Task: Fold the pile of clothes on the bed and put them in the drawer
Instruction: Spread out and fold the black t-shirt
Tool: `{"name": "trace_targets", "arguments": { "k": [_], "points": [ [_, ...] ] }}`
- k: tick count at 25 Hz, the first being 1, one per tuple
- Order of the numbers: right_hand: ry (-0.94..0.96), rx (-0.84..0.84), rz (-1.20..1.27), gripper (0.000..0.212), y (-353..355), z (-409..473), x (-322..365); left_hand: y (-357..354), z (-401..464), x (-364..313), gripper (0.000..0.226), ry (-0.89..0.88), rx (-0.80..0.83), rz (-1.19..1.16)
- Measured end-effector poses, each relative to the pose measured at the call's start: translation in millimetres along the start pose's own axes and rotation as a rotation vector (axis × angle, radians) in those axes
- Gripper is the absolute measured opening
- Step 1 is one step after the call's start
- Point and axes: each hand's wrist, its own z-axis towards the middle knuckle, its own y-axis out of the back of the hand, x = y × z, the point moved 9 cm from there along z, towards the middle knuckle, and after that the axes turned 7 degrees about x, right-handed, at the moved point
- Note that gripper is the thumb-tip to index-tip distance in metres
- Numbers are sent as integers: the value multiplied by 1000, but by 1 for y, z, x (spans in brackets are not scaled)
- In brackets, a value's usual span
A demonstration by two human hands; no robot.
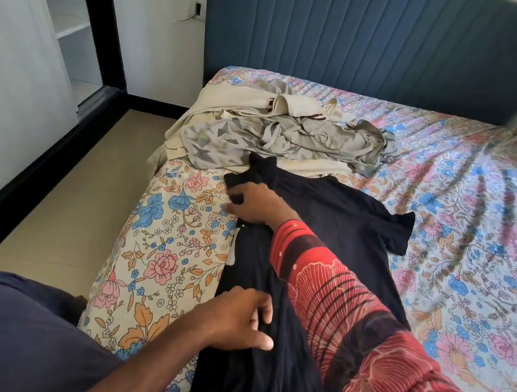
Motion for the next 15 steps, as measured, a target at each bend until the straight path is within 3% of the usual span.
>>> {"name": "trace_targets", "arguments": {
  "k": [4,8,10,12,15],
  "points": [
    [-100,-207,404,31,28,-25,-75,-4,13,-13,25,-22,-31,45],
    [-487,-637,504,22,65,-117,-235,-22,42,-60,25,-108,-73,87],
    [-693,-747,541,26,70,-160,-306,-39,57,-92,22,-191,-67,88],
    [-825,-701,553,38,59,-178,-355,-59,72,-121,22,-268,-47,96],
    [-763,-515,684,63,30,-168,-390,-82,91,-155,33,-348,-27,152]
  ]
}}
